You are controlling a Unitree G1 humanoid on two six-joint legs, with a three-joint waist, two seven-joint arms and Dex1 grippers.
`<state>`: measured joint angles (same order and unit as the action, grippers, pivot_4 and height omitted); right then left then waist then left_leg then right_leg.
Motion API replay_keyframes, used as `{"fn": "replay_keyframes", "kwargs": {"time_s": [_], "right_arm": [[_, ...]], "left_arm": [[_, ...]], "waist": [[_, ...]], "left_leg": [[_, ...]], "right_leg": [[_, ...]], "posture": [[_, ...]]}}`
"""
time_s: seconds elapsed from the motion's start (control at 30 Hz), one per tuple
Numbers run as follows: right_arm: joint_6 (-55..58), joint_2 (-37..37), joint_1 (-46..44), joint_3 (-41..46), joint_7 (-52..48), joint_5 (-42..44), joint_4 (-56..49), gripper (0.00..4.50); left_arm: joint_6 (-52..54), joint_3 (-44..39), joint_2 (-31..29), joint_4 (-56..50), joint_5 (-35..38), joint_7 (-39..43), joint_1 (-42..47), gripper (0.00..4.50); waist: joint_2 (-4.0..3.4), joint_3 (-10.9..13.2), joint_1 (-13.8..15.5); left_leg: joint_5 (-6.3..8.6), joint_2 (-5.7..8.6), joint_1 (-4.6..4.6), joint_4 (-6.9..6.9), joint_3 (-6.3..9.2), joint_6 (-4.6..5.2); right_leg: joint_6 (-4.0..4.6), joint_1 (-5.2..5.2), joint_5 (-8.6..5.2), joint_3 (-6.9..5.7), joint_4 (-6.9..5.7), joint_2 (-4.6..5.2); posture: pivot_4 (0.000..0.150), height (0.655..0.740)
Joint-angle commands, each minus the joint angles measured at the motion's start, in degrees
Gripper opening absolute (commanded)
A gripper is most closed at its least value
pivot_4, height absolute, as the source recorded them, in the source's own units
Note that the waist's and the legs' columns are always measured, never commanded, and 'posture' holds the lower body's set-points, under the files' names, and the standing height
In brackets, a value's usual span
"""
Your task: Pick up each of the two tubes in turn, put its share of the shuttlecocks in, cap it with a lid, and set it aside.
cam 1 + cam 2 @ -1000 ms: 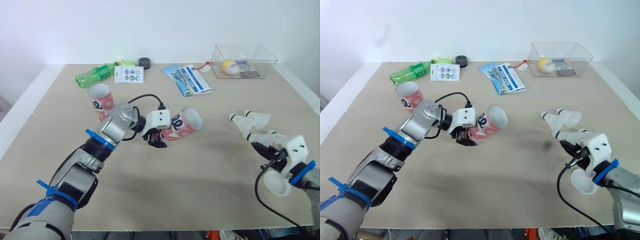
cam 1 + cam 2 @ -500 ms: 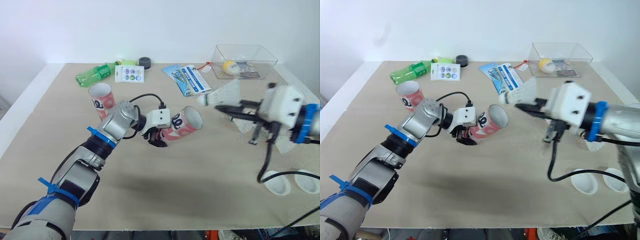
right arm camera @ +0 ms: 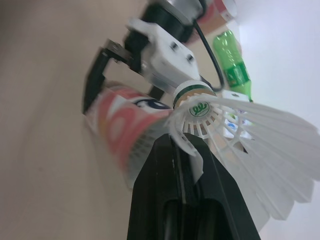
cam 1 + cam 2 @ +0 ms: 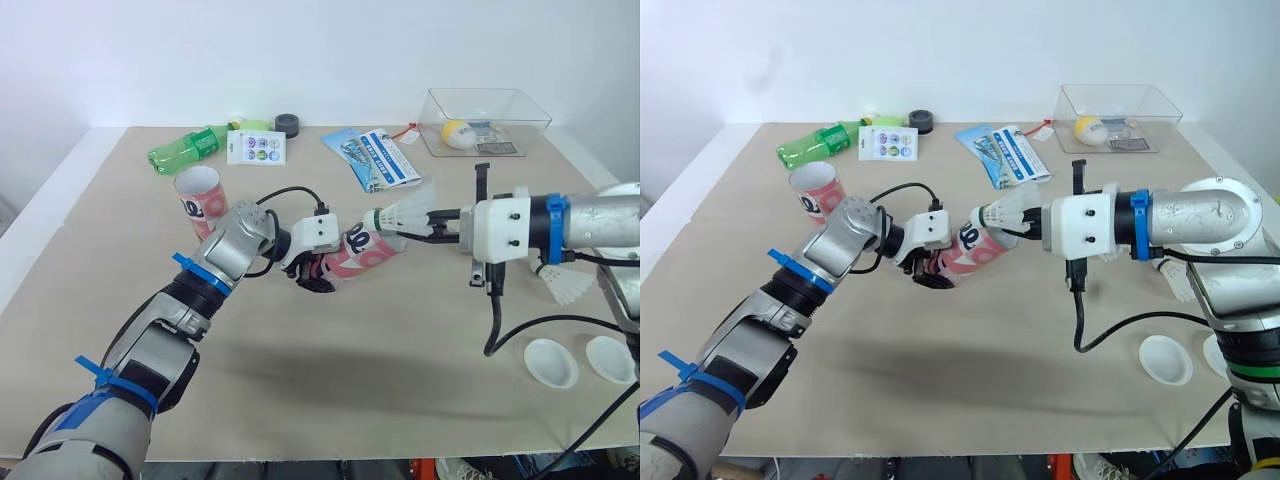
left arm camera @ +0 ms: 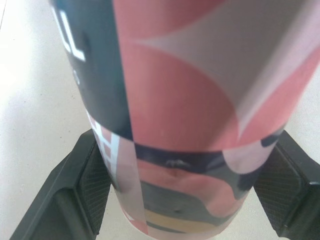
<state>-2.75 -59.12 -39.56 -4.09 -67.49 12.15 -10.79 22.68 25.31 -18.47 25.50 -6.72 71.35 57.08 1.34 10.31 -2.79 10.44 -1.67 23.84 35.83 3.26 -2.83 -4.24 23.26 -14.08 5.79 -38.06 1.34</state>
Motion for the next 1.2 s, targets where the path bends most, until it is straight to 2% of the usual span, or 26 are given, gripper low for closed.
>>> {"fn": "replay_keyframes", "kwargs": {"time_s": [0.03, 0.4, 0.6, 0.7, 0.93, 1.07, 1.2], "right_arm": [[-1.2, -1.5, -1.6, 2.4, -1.2, -0.9, 2.2, 0.07], [-1.7, -1.4, -1.1, 3.1, -3.3, 0.6, 2.2, 0.07], [-2.6, 0.5, -0.2, 0.2, -4.8, -0.5, 2.0, 0.07], [-2.6, 2.0, -1.5, -1.3, -5.5, -1.1, 3.4, 1.0], [-1.0, 2.6, -3.9, 0.6, -6.5, 1.0, 3.8, 4.36], [10.8, 2.7, -6.3, 5.8, -4.8, 9.6, 3.2, 4.47], [18.2, 2.5, -8.6, 8.3, -3.8, 13.1, 6.0, 4.47]], "left_arm": [[0.8, 0.6, -0.6, -1.8, -0.2, 0.1, -1.0, 3.68], [1.1, 0.8, -0.5, -2.2, -0.1, 0.0, -1.0, 3.68], [1.4, 0.7, 0.0, -2.9, 0.2, 0.0, -0.7, 3.68], [1.5, 0.7, 0.1, -3.0, 0.3, -0.2, -0.7, 3.68], [2.0, 0.6, -0.5, -4.0, 0.2, -0.3, -1.4, 3.68], [1.7, 0.8, -1.1, -4.1, -0.1, -0.4, -2.0, 3.68], [-0.1, 1.4, -1.3, -4.1, -0.8, -1.1, -2.1, 3.68]], "waist": [[0.0, 0.0, 0.0], [-0.01, 0.0, 0.0], [-0.01, 0.0, 0.0], [-0.01, 0.0, 0.0], [-0.02, 0.0, 0.0], [-0.02, 0.0, 0.0], [-0.02, 0.0, 0.0]], "left_leg": [[0.0, 0.0, 0.01, 0.0, 0.0, 0.0], [0.01, 0.01, 0.07, -0.04, 0.0, 0.01], [0.01, 0.01, 0.07, -0.04, 0.0, 0.01], [0.01, 0.01, 0.08, -0.03, 0.0, 0.01], [0.01, 0.01, 0.08, -0.04, 0.01, 0.01], [0.01, 0.01, 0.09, -0.04, 0.02, 0.01], [0.01, 0.0, 0.07, -0.03, 0.02, 0.01]], "right_leg": [[0.0, 0.0, -0.01, 0.0, 0.0, 0.0], [-0.02, 0.06, -0.06, 0.0, 0.0, 0.02], [-0.02, 0.06, -0.06, 0.0, 0.0, 0.01], [-0.03, 0.05, -0.06, 0.0, 0.0, 0.02], [-0.04, 0.05, -0.07, -0.01, 0.0, 0.02], [-0.02, 0.06, -0.07, -0.01, 0.0, 0.02], [0.02, 0.05, -0.04, -0.01, 0.0, 0.02]], "posture": [[0.15, 0.74], [0.15, 0.74], [0.15, 0.74], [0.15, 0.74], [0.15, 0.74], [0.15, 0.74], [0.15, 0.74]]}}
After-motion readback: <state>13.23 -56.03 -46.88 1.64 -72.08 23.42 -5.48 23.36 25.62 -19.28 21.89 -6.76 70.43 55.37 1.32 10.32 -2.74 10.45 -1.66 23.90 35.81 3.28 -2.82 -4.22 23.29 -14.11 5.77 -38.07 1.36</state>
